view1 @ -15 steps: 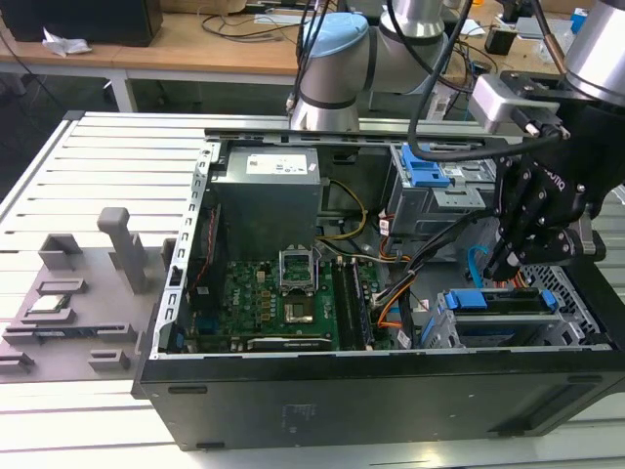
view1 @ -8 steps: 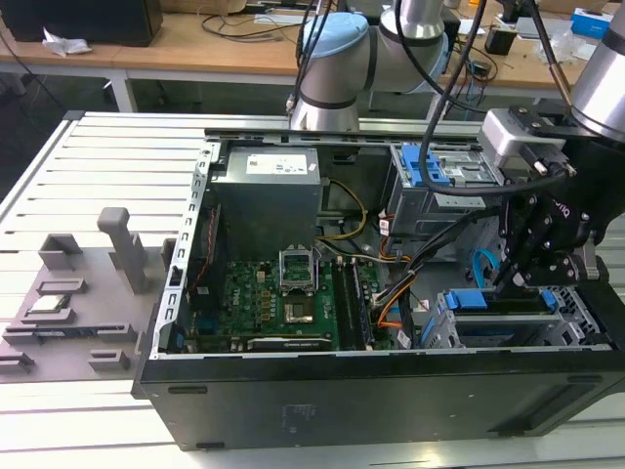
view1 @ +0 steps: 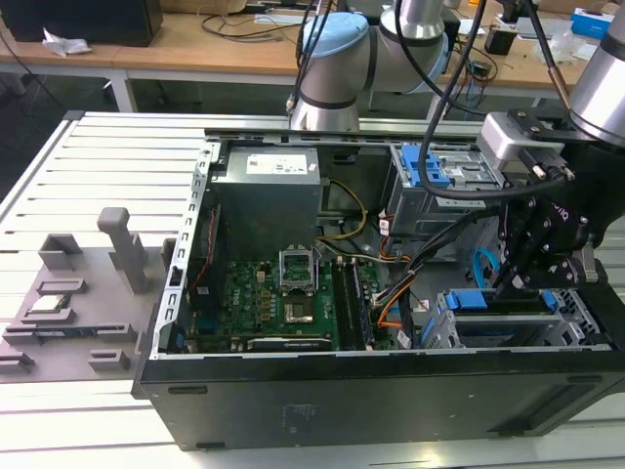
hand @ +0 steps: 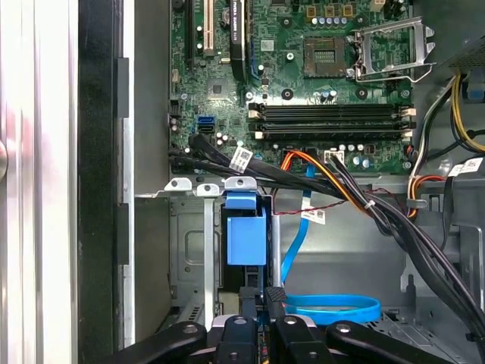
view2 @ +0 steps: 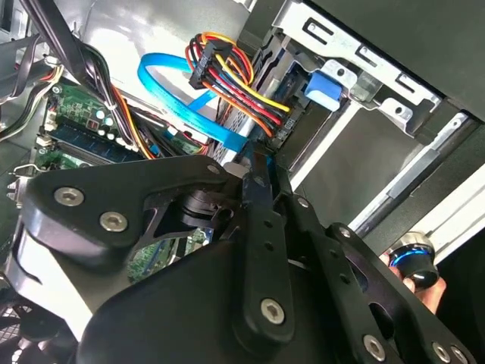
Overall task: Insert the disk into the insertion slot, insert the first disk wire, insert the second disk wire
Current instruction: 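Insert the second disk wire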
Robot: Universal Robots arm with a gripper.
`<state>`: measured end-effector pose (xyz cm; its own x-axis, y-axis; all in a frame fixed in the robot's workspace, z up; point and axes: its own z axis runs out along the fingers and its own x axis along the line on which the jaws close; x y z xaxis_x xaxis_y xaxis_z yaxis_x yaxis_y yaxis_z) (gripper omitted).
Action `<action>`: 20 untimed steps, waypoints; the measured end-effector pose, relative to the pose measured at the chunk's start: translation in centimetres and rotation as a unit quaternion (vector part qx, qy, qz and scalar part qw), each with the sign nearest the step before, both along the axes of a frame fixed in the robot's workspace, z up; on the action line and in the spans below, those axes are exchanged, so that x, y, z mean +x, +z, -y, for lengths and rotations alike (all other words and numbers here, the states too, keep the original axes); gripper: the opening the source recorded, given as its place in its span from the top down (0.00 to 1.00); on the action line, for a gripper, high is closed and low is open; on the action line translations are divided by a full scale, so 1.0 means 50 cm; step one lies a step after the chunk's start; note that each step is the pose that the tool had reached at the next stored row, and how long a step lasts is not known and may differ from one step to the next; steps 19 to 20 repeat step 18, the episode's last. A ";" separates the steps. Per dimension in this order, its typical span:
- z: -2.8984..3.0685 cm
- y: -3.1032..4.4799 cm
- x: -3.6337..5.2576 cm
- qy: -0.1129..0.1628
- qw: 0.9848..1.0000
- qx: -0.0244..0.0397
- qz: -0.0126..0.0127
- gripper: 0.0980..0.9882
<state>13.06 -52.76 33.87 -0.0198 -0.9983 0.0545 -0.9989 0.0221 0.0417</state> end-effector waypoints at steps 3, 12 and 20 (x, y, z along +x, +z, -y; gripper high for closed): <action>0.000 0.000 0.000 0.000 1.000 0.000 0.000 0.85; -0.011 0.081 0.000 0.000 1.000 0.000 0.000 0.99; -0.011 0.086 0.000 0.000 1.000 0.000 0.000 0.99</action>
